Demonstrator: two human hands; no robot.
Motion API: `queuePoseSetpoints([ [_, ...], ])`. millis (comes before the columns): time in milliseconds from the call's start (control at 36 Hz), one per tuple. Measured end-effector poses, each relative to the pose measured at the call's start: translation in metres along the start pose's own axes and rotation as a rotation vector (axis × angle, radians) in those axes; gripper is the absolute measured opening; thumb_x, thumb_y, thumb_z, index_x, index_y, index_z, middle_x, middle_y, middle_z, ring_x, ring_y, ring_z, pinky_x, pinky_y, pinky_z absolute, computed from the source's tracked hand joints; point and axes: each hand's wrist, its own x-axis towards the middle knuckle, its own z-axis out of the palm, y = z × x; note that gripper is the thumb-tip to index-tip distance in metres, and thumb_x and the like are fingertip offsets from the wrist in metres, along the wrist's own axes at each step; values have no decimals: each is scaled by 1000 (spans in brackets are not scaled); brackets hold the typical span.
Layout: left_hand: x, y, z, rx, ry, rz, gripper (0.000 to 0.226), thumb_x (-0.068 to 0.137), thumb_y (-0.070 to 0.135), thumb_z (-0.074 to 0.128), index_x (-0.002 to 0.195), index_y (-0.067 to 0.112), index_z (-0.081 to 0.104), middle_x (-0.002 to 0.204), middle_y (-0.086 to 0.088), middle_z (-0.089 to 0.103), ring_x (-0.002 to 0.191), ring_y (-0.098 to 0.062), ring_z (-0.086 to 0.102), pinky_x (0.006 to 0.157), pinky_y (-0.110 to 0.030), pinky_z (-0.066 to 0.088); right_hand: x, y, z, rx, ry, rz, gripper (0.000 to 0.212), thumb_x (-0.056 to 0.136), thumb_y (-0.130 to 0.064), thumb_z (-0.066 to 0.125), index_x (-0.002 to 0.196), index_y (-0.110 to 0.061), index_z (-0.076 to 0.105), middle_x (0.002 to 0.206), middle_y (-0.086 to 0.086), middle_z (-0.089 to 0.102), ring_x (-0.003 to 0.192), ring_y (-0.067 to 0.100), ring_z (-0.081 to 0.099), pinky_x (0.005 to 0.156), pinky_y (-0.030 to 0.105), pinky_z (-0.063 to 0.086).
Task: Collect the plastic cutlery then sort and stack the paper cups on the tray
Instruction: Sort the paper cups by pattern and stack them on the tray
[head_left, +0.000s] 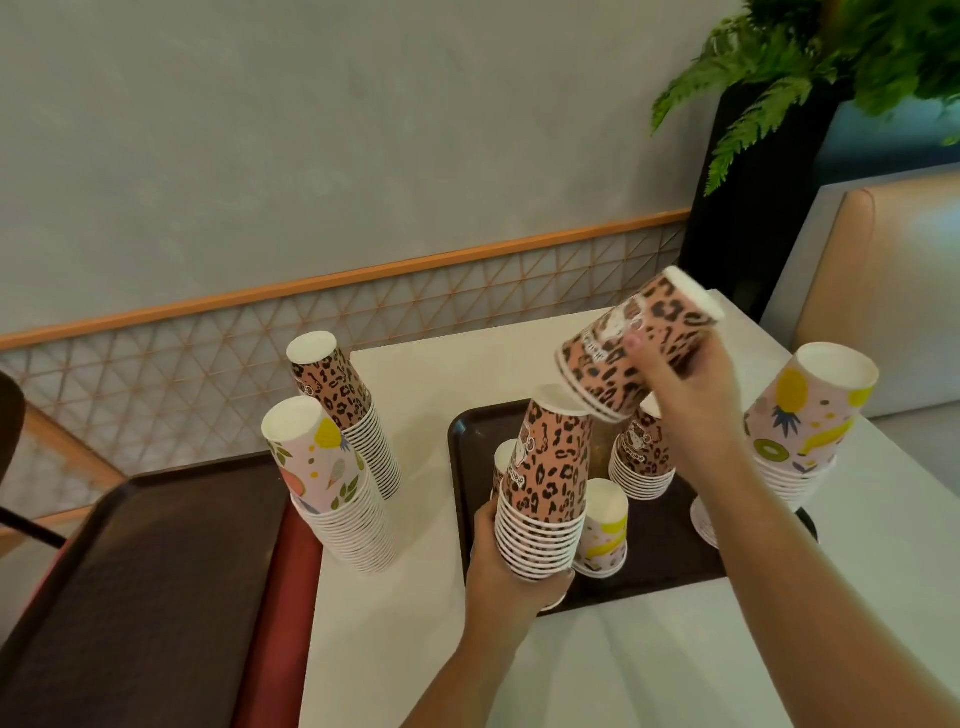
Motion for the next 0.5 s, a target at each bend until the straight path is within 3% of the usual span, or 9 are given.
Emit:
queuePoseSetpoints([
  [167, 4, -3, 4, 8, -1, -1, 95, 55, 13, 88, 125, 41, 29, 119, 22, 49, 112, -7, 51, 80, -5, 44, 22, 4, -11, 42, 186, -23, 68, 69, -49, 68, 123, -13, 49, 118, 3, 62, 109, 15, 60, 94, 44, 50],
  [222, 6, -3, 5, -1, 9, -8, 93, 55, 13, 88, 120, 45, 30, 118, 23, 50, 110, -5, 52, 77, -3, 44, 27, 12, -12, -56, 235, -71, 63, 76, -38, 70, 127, -12, 45, 122, 1, 59, 112, 12, 56, 96, 32, 48],
  [306, 9, -5, 6, 7, 22, -6, 93, 54, 13, 89, 118, 46, 30, 118, 22, 49, 109, -3, 51, 77, -3, 45, 34, 27, -13, -276, 255, -141, 61, 78, -29, 71, 129, -11, 41, 122, -3, 53, 112, 7, 49, 87, 11, 40],
  [417, 12, -7, 7, 12, 25, 3, 92, 53, 14, 89, 118, 44, 31, 120, 20, 50, 111, -6, 51, 78, -4, 45, 37, 58, -13, -430, 215, -83, 65, 78, -24, 72, 131, -7, 39, 130, 10, 51, 121, 22, 48, 93, 24, 37],
  [500, 12, -6, 8, 8, 28, 21, 90, 52, 17, 89, 117, 45, 33, 121, 20, 50, 112, -5, 51, 80, -3, 45, 32, 73, -14, -485, 167, -13, 73, 76, -21, 74, 136, -9, 34, 136, 12, 44, 127, 25, 42, 96, 25, 32],
])
